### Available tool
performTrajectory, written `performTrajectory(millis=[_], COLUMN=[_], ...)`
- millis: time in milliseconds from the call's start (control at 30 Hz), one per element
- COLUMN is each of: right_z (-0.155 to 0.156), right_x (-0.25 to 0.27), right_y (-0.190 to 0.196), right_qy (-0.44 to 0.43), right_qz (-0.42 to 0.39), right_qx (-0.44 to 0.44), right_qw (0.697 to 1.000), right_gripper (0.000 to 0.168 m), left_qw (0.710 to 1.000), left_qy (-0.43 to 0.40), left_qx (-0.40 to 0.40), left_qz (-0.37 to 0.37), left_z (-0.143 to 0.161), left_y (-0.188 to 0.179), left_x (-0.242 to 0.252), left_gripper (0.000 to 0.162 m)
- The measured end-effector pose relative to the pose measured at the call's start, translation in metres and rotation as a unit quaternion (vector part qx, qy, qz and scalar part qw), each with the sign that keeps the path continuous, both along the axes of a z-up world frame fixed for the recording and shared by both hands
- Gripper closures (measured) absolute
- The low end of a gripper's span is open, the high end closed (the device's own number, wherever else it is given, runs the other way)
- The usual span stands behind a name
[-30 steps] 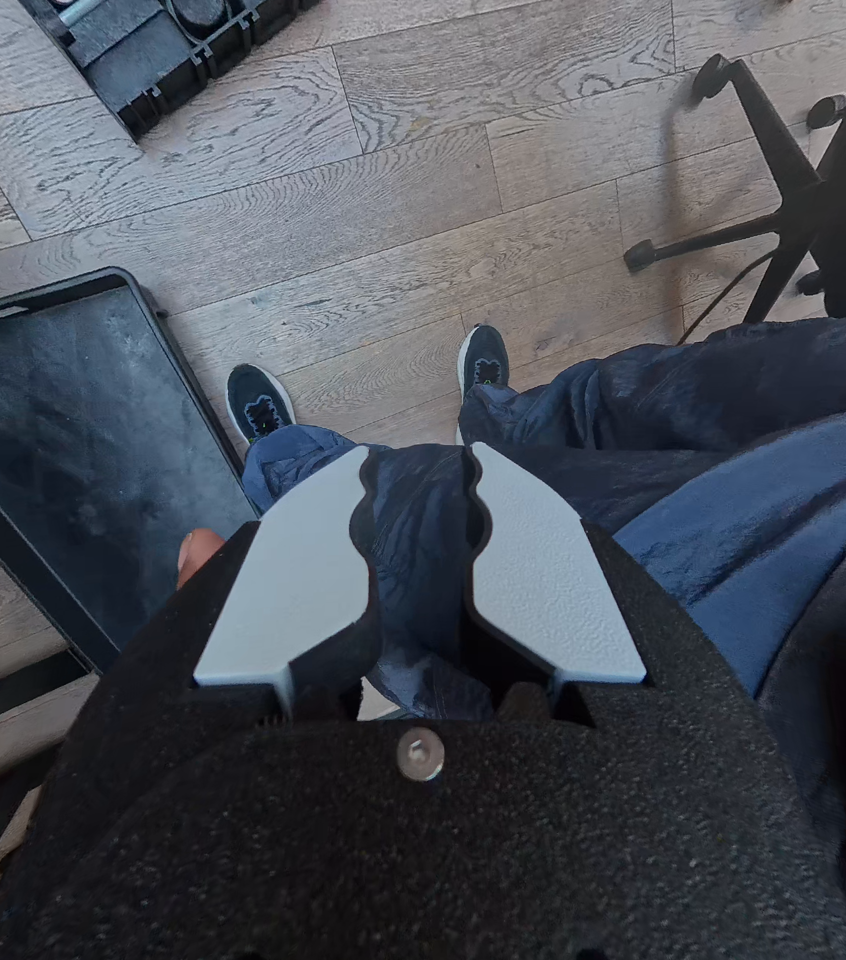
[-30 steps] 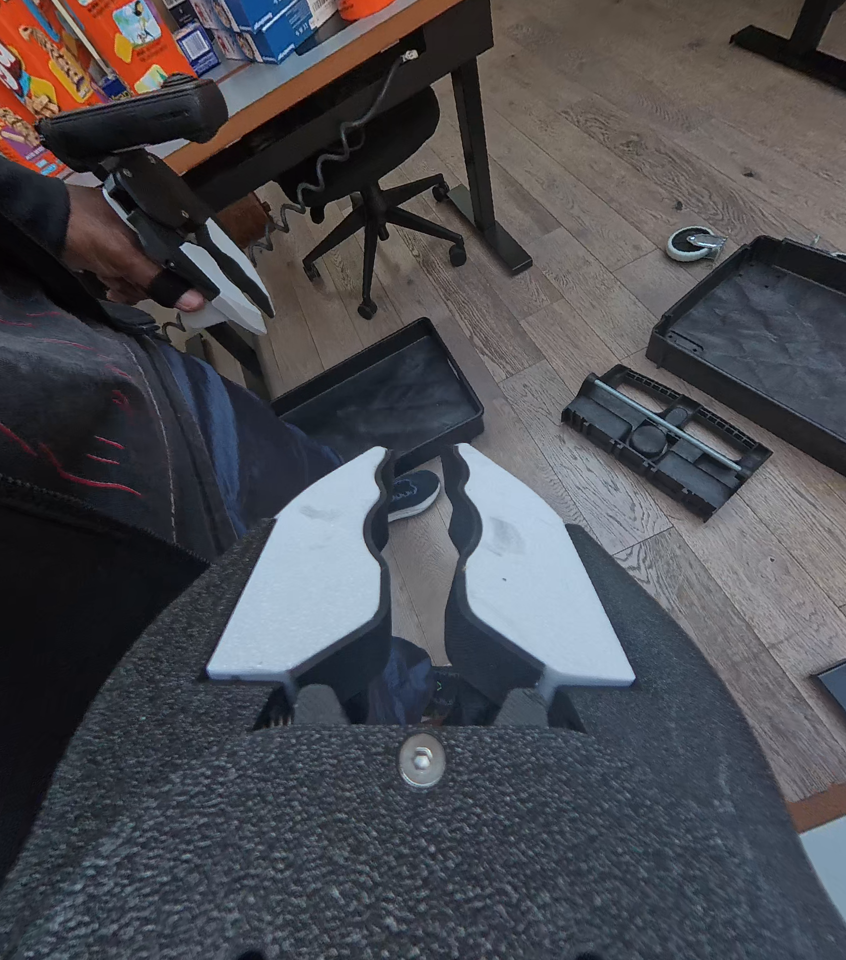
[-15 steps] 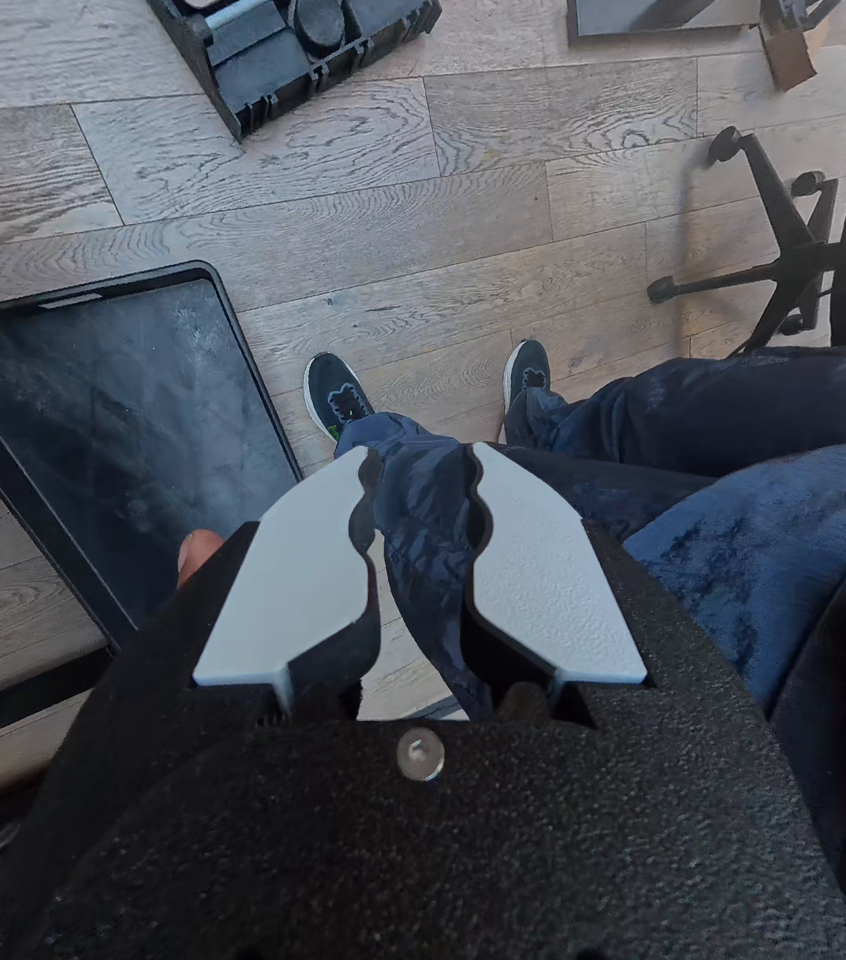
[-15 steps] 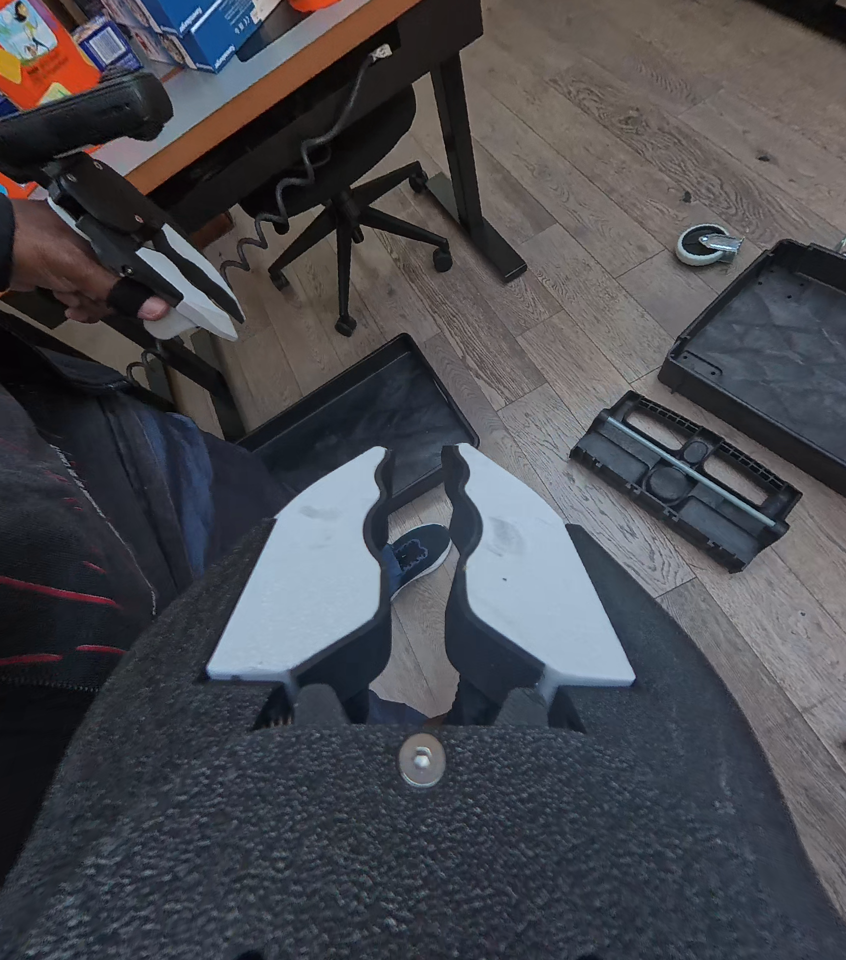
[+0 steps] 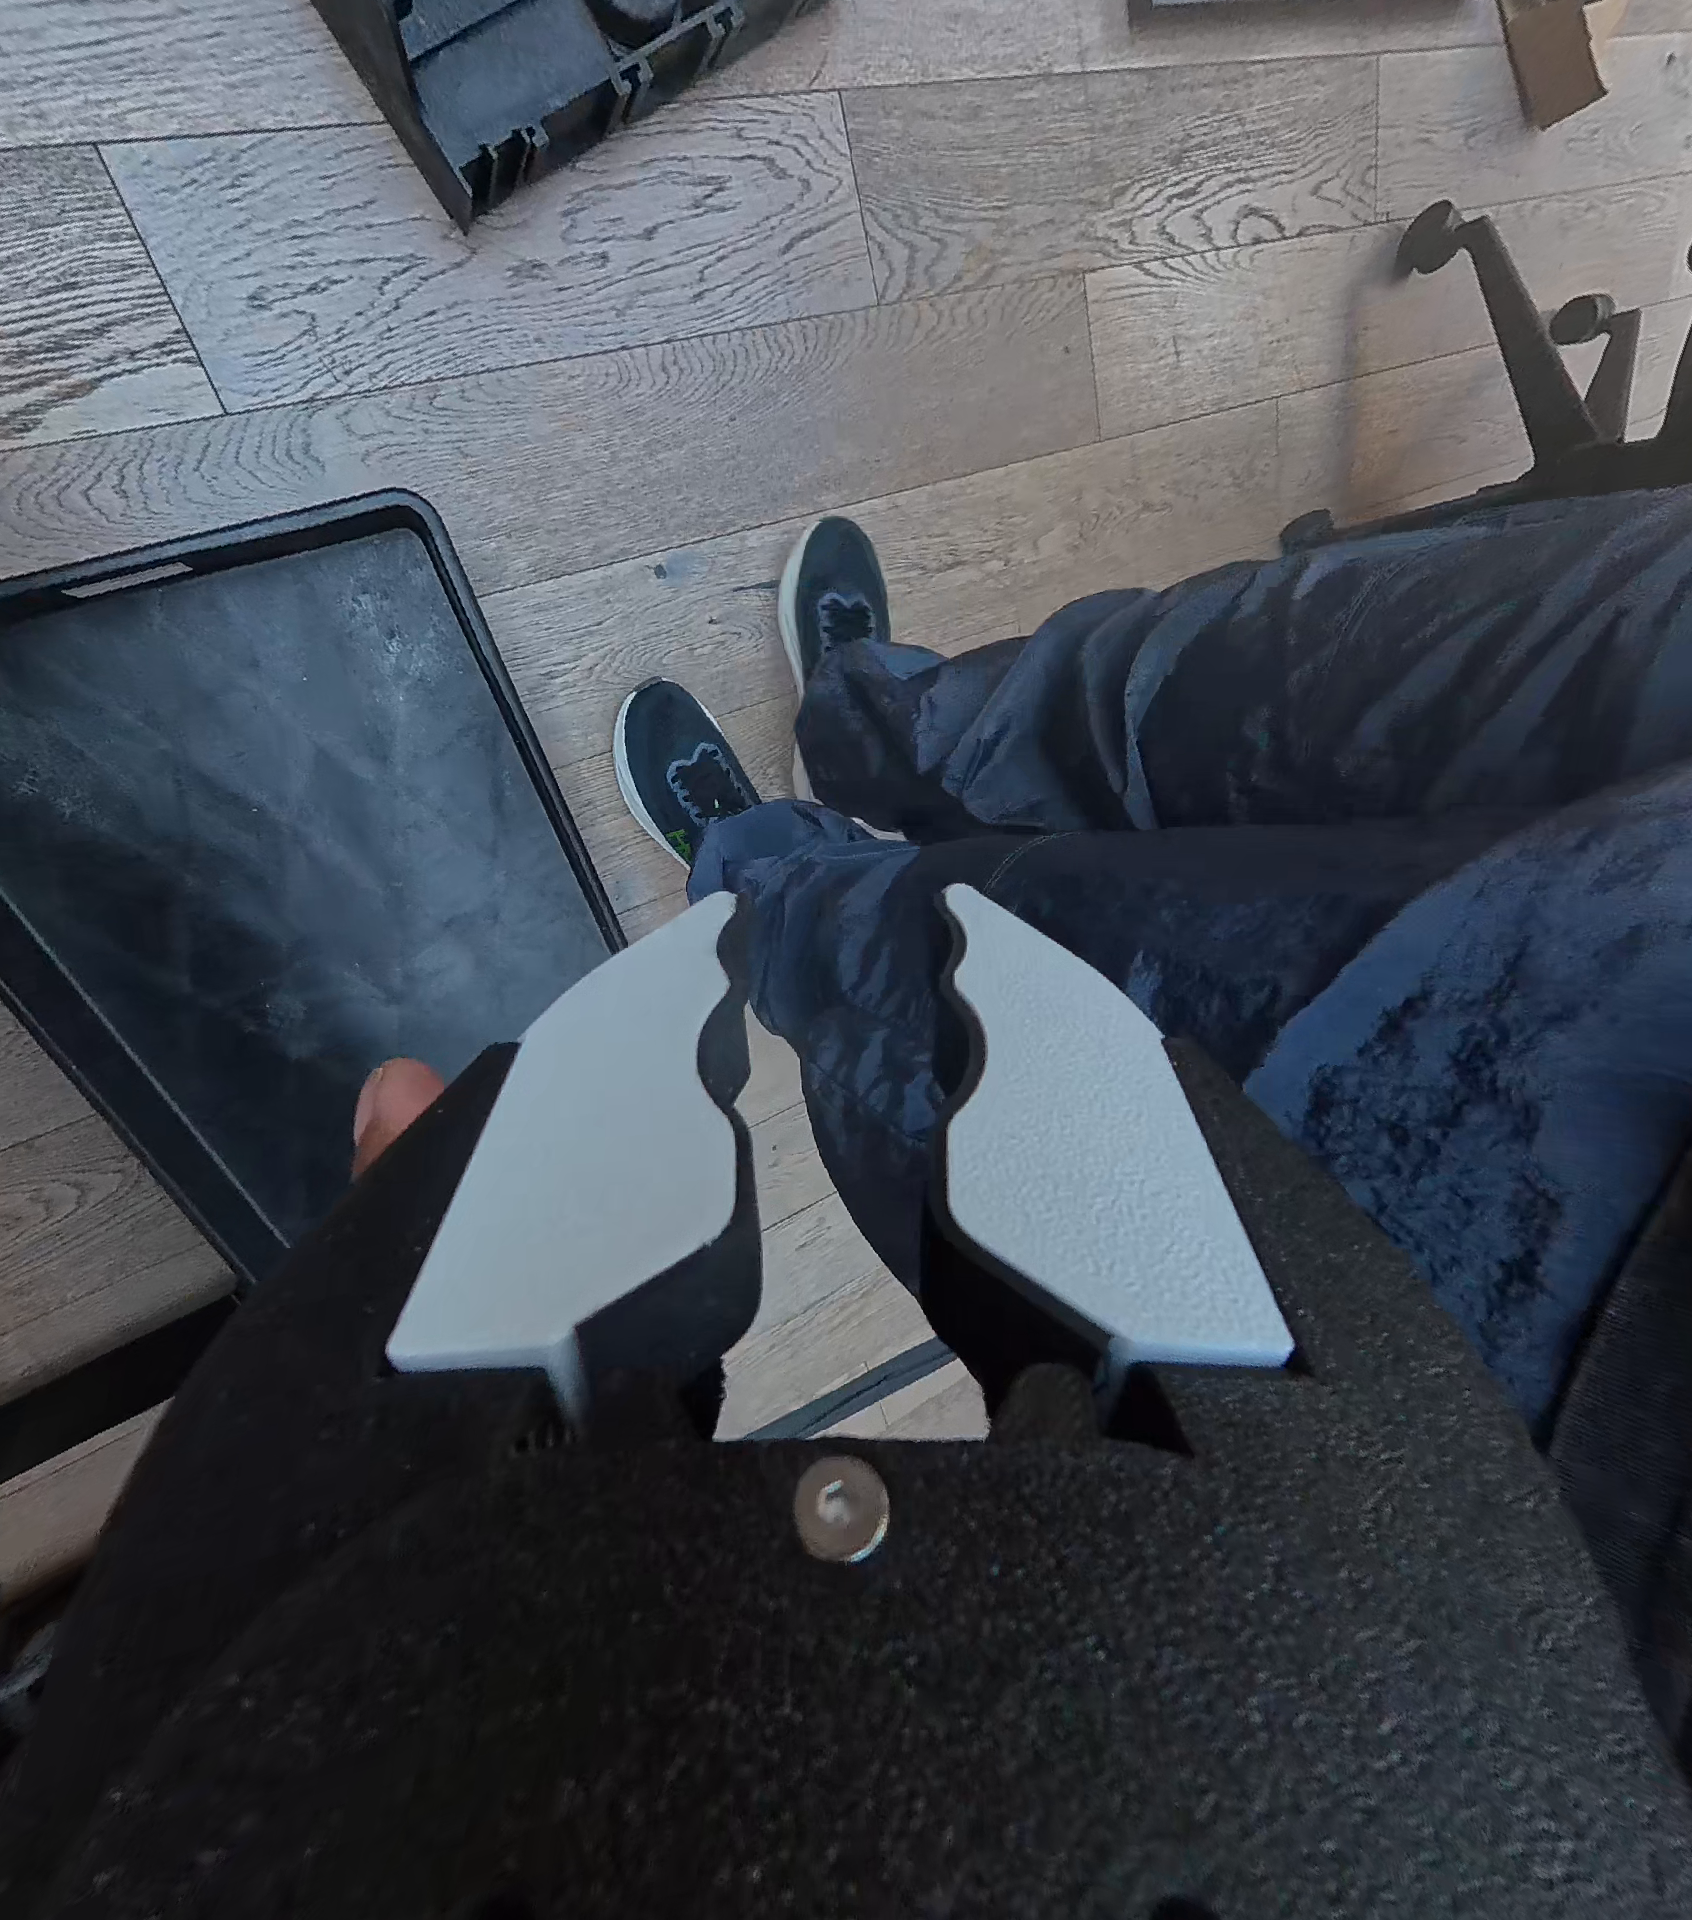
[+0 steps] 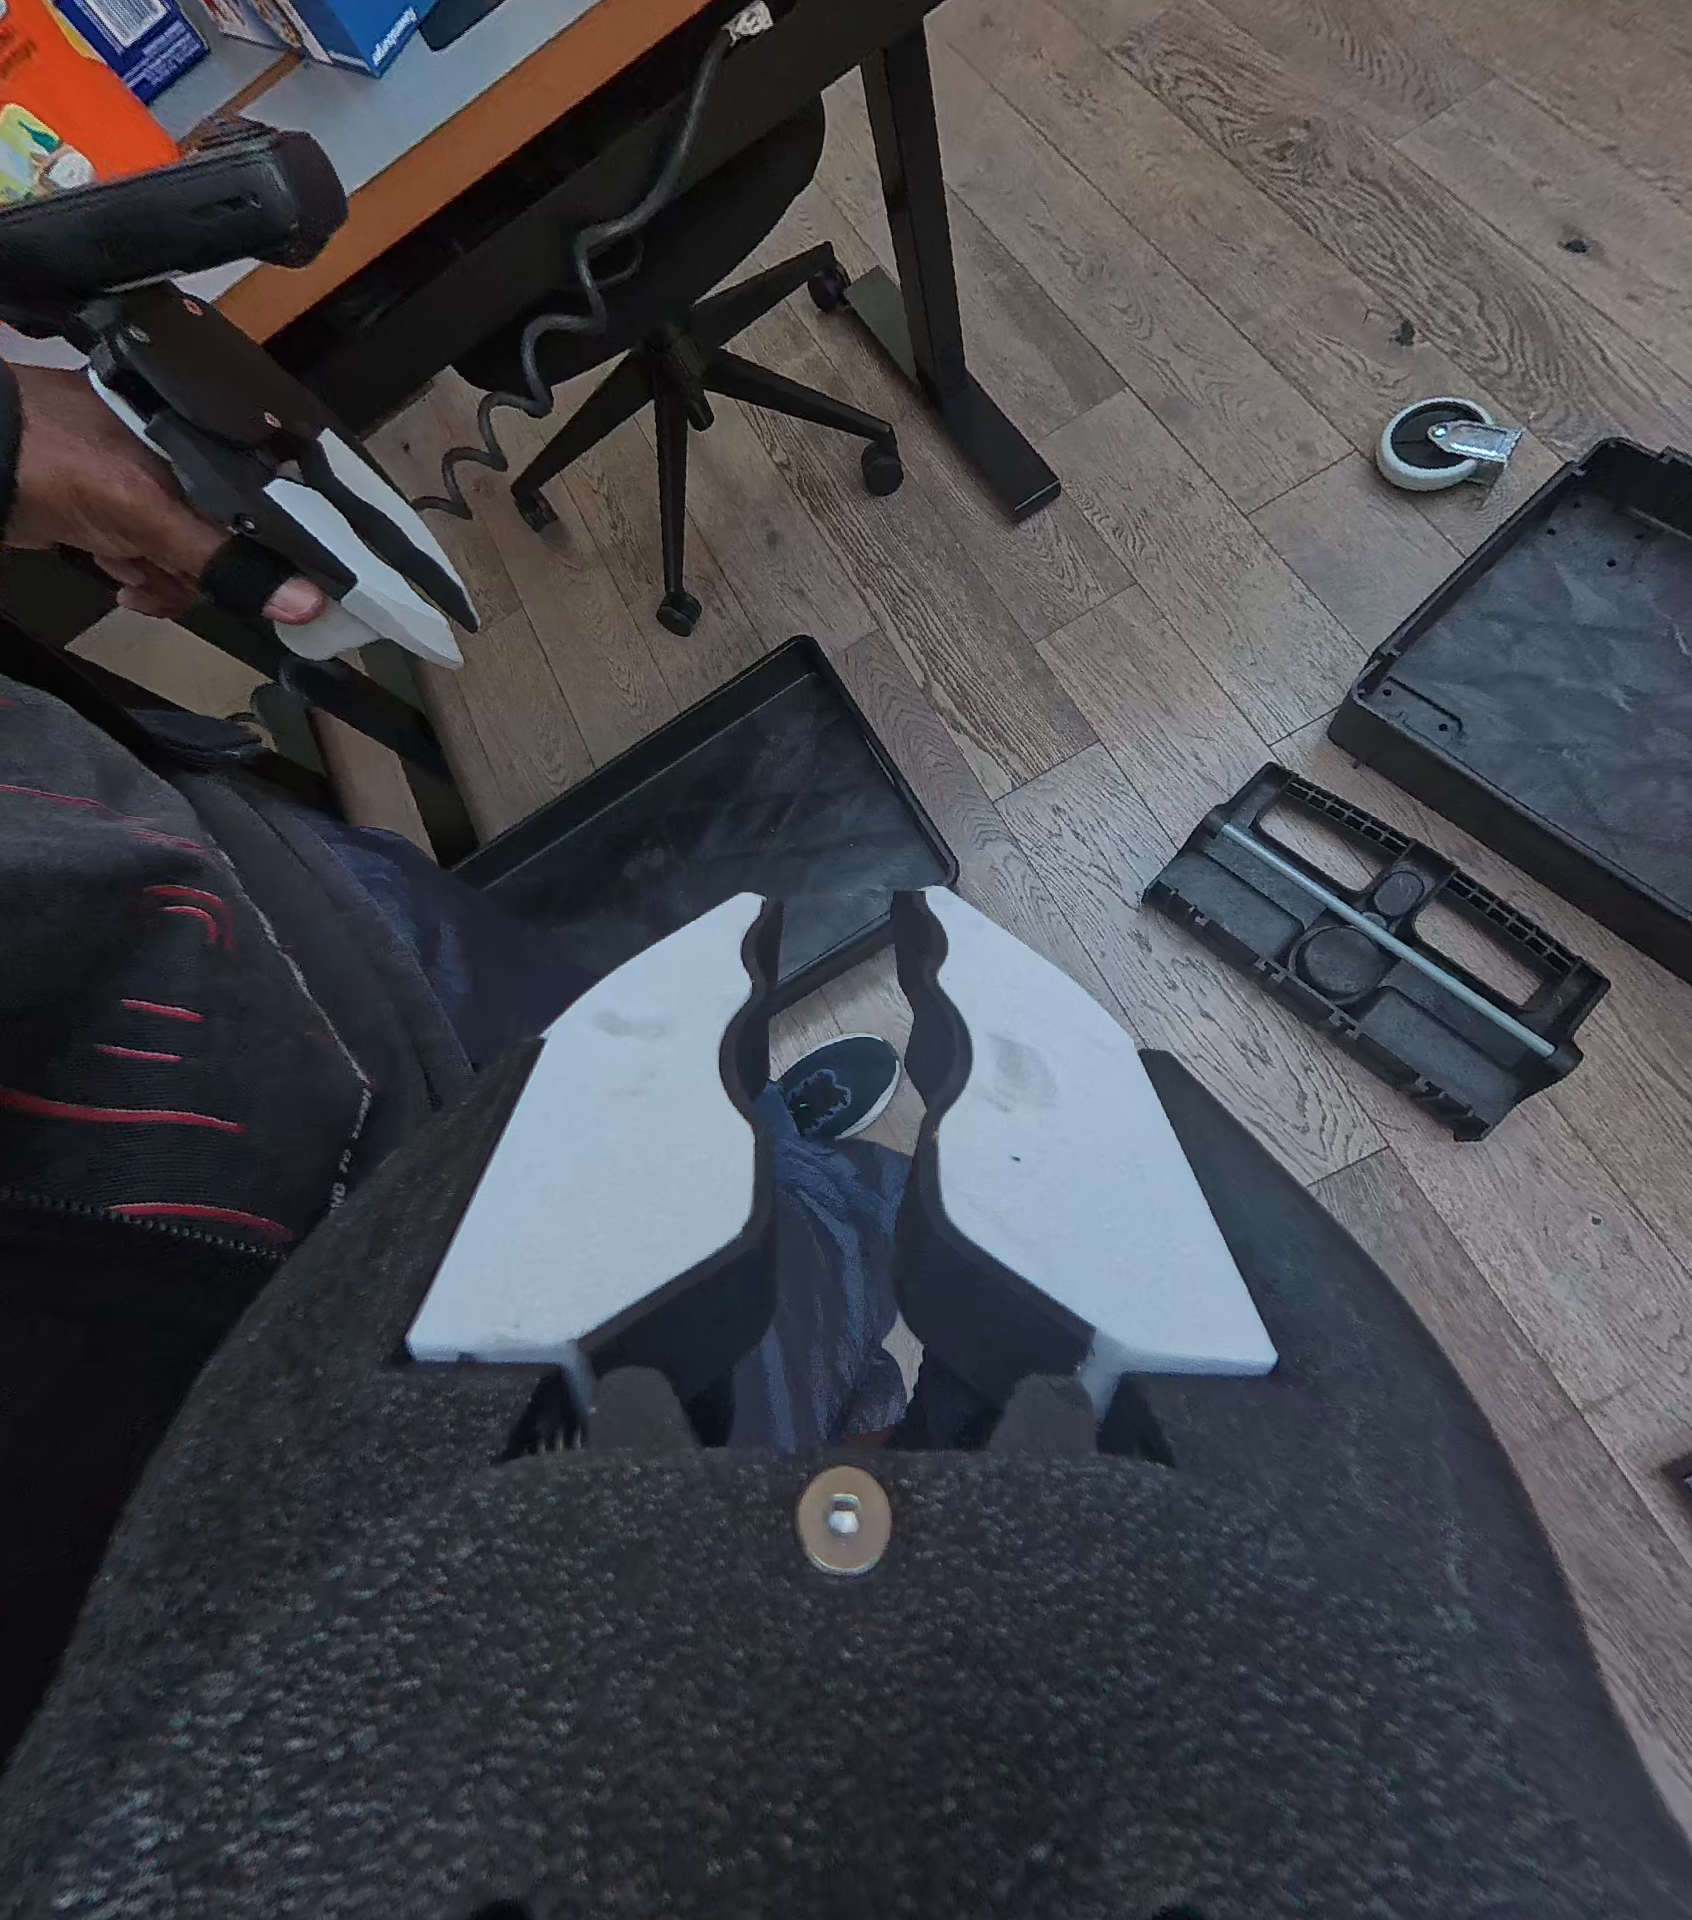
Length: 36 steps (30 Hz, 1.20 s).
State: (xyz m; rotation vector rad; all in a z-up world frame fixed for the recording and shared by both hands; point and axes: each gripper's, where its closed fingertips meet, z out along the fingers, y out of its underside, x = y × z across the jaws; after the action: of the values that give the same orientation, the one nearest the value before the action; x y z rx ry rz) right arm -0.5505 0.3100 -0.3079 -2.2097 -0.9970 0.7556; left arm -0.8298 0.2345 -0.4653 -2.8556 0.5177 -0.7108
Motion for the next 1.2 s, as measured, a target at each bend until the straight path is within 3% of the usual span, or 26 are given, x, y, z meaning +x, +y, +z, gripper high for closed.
performTrajectory(millis=[200,300,500,700,867,1200], right_z=[-0.003,-0.011,0.0,-0.011,-0.001,0.005], right_x=[0.029,0.046,0.06,0.043,0.021,-0.02], right_y=[0.02,0.036,0.072,0.09,0.119,0.155], right_qy=[0.008,-0.005,0.017,-0.005,-0.001,-0.022], right_qz=[0.014,0.018,-0.041,-0.037,-0.075,-0.075], right_qx=[-0.006,0.004,0.01,-0.005,-0.008,-0.005], right_qw=[1.0,1.0,0.999,0.999,0.997,0.997], right_gripper=[0.146,0.146,0.146,0.146,0.146,0.146], left_qw=[1.0,0.998,0.995,0.994,0.993,0.993], left_qy=[-0.002,0.001,0.001,-0.012,-0.019,-0.041], left_qx=[0.021,0.033,0.072,0.068,0.057,0.058], left_qz=[-0.007,-0.048,-0.064,-0.087,-0.102,-0.094], left_z=[0.01,0.015,0.034,0.031,0.021,0.012], left_y=[0.047,0.076,0.148,0.19,0.218,0.26], left_x=[0.044,0.065,0.077,0.075,0.058,0.03], left_gripper=[0.129,0.128,0.128,0.129,0.13,0.132])
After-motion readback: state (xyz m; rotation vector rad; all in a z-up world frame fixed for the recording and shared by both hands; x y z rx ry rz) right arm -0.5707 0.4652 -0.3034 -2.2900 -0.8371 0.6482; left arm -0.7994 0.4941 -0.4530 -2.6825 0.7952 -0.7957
